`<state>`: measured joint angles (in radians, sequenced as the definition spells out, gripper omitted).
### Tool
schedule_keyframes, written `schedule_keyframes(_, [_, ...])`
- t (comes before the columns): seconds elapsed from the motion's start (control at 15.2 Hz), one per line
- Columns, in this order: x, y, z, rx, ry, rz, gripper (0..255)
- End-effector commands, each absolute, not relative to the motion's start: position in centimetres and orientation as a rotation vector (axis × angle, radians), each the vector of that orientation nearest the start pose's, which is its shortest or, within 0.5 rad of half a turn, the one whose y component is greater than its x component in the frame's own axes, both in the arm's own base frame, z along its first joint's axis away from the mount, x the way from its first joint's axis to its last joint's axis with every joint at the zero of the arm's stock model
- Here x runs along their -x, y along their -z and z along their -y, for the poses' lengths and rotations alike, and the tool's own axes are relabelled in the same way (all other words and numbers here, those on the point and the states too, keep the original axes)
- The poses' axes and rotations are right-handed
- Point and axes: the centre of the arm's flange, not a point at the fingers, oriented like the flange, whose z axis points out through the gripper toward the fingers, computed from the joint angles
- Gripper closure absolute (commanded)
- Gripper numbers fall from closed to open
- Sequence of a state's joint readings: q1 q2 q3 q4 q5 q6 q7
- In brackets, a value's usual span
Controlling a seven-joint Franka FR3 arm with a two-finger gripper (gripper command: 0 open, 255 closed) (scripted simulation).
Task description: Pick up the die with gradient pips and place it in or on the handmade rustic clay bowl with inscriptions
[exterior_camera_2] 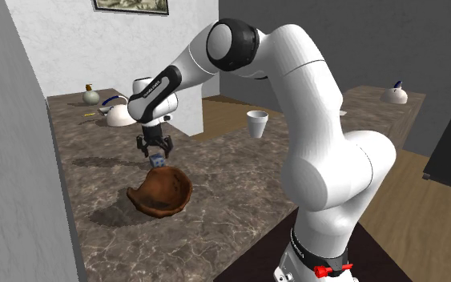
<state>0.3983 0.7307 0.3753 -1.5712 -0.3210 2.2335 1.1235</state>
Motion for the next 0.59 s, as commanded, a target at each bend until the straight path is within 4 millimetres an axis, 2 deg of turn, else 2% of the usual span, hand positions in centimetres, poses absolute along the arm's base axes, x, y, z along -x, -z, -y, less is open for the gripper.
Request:
schedule_keyframes(0.0, [-53.14, -22.34, -45.33, 3.127, -0.002, -0.371, 0])
schedule_keyframes(0.46, [-53.15, -22.34, -45.33, 3.127, -0.002, -0.371, 0])
schedule_keyframes(0.53, [-53.15, -22.34, -45.33, 3.127, -0.002, -0.371, 255])
